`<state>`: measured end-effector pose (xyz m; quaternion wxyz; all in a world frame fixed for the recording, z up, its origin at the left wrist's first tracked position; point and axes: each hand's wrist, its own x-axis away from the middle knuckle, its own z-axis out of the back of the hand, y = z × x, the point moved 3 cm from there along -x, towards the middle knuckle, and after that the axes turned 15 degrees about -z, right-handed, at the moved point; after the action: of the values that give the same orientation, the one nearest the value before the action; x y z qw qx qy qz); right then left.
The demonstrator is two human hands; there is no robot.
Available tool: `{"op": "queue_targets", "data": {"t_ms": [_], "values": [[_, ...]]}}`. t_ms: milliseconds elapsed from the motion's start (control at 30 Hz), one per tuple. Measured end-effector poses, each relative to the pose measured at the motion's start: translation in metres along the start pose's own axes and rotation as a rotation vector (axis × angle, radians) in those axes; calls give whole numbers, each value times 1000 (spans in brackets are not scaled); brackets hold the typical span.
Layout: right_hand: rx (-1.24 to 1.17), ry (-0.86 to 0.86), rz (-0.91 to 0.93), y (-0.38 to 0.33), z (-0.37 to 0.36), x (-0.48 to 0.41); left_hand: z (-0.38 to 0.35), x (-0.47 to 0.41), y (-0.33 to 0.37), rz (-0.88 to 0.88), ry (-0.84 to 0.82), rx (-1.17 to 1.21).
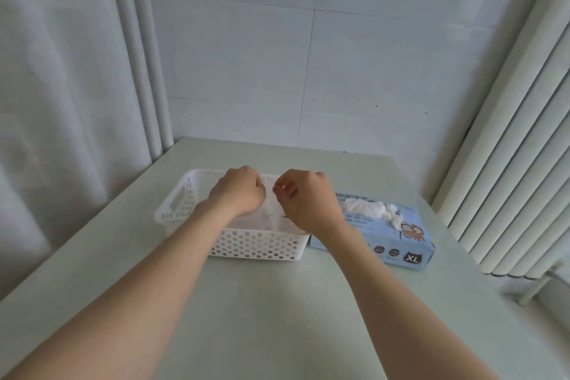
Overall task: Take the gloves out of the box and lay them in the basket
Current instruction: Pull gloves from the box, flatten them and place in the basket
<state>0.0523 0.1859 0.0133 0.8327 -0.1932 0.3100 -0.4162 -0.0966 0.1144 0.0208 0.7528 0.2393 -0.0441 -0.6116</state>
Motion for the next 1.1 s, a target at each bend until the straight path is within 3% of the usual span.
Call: {"op": "queue_targets", "data": {"t_ms": [133, 333, 500, 767, 1100], "values": [[-116, 197, -39, 45, 31, 15, -4, -1, 55, -262, 108, 153], [137, 472, -180, 110, 59, 40, -38, -2, 104, -459, -42, 48], [104, 381, -295, 136, 59, 47, -70, -6, 111, -427, -186, -223], [61, 391, -272, 143, 62, 47, -75, -4, 110, -473, -187, -288], [230, 448, -3, 143, 58, 53, -70, -1, 118, -458, -163, -342]]}}
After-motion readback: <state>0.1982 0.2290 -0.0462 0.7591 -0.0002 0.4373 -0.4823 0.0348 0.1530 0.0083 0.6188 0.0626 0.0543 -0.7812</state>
